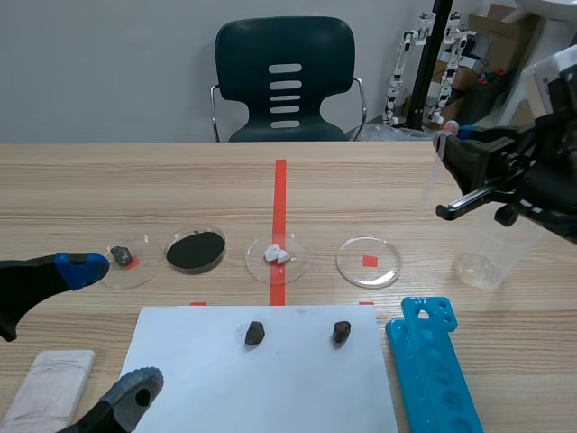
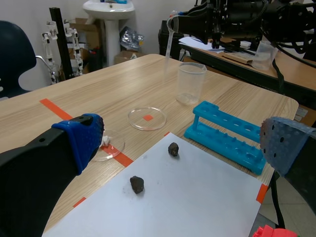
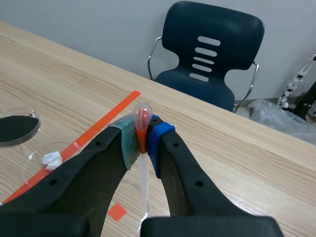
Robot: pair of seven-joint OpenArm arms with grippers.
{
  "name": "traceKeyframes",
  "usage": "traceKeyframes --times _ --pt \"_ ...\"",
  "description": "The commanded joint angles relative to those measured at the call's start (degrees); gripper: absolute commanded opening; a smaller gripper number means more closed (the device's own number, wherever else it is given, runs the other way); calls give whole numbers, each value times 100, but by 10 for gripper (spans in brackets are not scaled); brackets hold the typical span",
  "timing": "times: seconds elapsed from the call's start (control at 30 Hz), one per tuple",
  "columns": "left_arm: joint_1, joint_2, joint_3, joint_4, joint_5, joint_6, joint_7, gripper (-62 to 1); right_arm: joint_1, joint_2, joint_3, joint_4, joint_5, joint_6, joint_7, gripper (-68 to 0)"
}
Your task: Draw acid from the petri dish
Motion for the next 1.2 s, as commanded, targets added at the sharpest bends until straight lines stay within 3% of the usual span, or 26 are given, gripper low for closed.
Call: traceKeyframes --times 0.0,0.6,1.17 --pt "15 28 -15 68 -57 -15 -87 14 140 -28 -33 2 -33 9 81 -669" --pt "13 28 -15 68 -55 -13 -87 14 424 -892 -404 -852 -909 9 133 -669" --pt "13 28 -15 68 -37 -13 -90 14 535 -1001 -420 -1047 -1172 4 323 -669"
